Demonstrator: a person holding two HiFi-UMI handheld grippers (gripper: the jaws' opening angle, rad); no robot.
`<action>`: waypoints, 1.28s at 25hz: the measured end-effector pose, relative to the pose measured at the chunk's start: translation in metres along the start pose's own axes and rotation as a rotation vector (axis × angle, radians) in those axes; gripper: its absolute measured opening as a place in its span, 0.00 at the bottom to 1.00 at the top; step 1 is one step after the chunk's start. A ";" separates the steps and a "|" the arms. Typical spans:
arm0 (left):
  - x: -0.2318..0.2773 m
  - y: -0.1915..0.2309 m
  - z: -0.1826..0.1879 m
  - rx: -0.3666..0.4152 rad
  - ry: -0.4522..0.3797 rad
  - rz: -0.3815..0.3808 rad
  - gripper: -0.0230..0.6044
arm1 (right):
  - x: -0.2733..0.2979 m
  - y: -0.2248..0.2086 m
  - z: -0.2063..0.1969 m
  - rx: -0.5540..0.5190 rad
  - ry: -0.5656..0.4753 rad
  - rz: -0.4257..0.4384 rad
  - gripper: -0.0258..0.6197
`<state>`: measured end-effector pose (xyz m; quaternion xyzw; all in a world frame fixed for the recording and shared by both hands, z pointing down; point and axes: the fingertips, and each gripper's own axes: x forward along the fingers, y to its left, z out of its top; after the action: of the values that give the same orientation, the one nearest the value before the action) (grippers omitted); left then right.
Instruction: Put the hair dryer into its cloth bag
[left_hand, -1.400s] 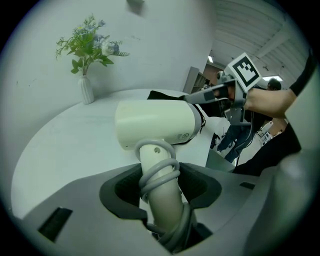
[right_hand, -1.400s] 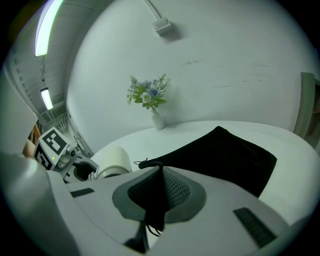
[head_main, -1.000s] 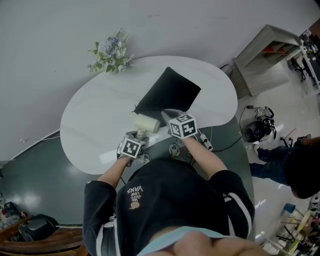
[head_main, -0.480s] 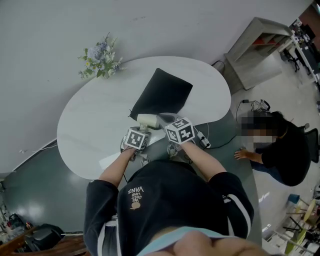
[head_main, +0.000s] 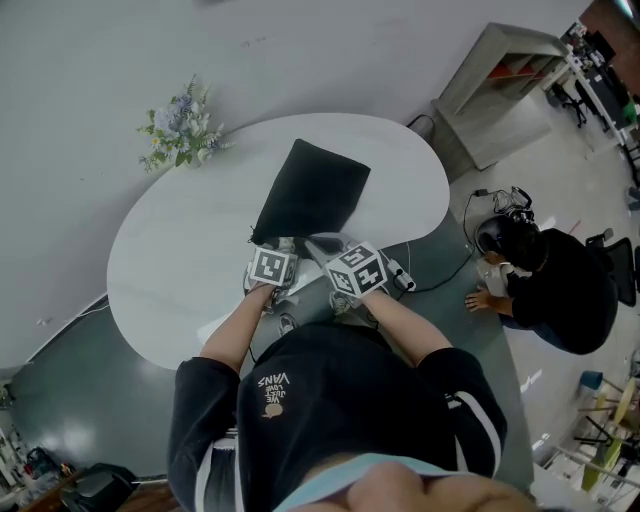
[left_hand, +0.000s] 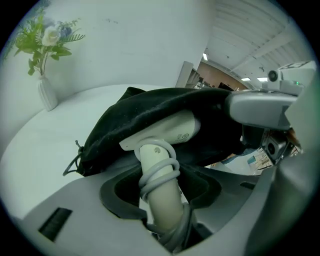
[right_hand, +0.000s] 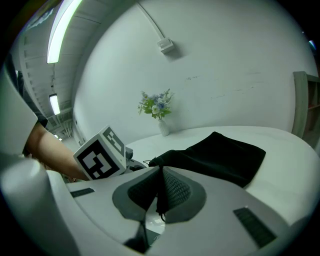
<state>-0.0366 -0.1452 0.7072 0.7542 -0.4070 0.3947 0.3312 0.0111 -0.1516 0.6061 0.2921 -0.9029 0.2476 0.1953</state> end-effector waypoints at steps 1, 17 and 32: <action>0.001 0.002 0.003 -0.001 -0.001 0.012 0.41 | -0.002 0.000 0.001 -0.002 -0.004 0.003 0.12; 0.013 -0.001 0.079 -0.059 -0.139 -0.040 0.41 | -0.018 0.003 0.020 -0.064 -0.044 0.060 0.12; 0.055 0.000 0.121 -0.069 -0.147 -0.068 0.41 | -0.011 -0.021 0.016 -0.048 -0.022 0.081 0.12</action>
<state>0.0230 -0.2640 0.6975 0.7827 -0.4178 0.3124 0.3394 0.0289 -0.1704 0.5944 0.2533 -0.9218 0.2302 0.1821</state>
